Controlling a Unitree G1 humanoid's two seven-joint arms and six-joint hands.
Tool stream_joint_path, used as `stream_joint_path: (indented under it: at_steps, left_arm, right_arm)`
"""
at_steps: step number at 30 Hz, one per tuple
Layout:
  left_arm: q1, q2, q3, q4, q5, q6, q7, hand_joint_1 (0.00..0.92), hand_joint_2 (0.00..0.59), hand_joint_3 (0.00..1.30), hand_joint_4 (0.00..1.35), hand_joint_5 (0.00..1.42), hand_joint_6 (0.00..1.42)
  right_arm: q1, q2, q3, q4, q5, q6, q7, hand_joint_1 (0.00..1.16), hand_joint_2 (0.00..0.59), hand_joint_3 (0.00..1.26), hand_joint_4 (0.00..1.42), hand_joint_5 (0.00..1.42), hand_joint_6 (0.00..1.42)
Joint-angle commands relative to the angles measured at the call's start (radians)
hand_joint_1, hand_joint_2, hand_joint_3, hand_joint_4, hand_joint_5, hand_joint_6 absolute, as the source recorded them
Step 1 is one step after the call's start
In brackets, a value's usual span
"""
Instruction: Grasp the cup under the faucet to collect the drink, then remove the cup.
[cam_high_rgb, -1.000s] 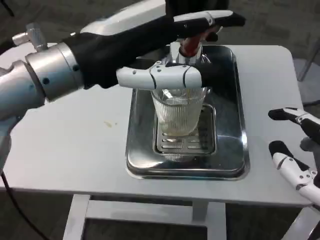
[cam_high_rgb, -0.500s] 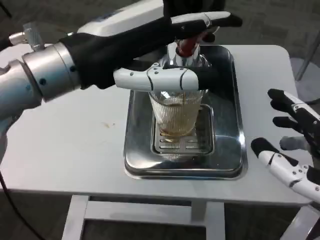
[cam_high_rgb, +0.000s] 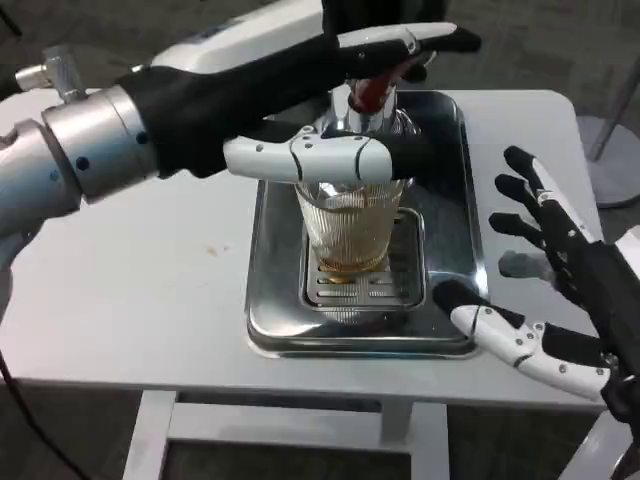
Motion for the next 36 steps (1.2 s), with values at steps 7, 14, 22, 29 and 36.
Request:
stream_joint_path:
  at_steps: [7,14,22,29,36]
  left_arm:
    - [0.076,0.032,-0.054,0.056,0.061,0.027,-0.068,0.000,0.166,0.10,0.05,0.15,0.25]
    - [0.079,0.040,-0.051,0.057,0.060,0.025,-0.070,0.000,0.161,0.10,0.05,0.15,0.25]
    - [0.081,0.043,-0.052,0.050,0.057,0.028,-0.073,0.000,0.152,0.10,0.05,0.15,0.25]
    - [0.084,0.049,-0.049,0.042,0.055,0.031,-0.074,0.000,0.144,0.10,0.05,0.15,0.25]
    - [0.089,0.057,-0.044,0.029,0.048,0.039,-0.076,0.000,0.131,0.10,0.05,0.15,0.25]
  right_arm:
    - [-0.071,0.012,0.066,0.126,0.005,-0.071,-0.090,0.67,0.253,0.00,0.03,0.10,0.25]
    - [-0.130,0.013,0.087,0.209,0.018,-0.084,-0.111,0.67,0.253,0.00,0.03,0.10,0.25]
    - [-0.173,0.023,0.108,0.266,0.015,-0.101,-0.147,0.67,0.253,0.00,0.02,0.09,0.23]
    - [-0.193,0.027,0.114,0.304,0.023,-0.118,-0.162,0.65,0.256,0.00,0.02,0.07,0.21]
    - [-0.231,0.040,0.131,0.364,0.027,-0.152,-0.188,0.64,0.256,0.00,0.02,0.07,0.21]
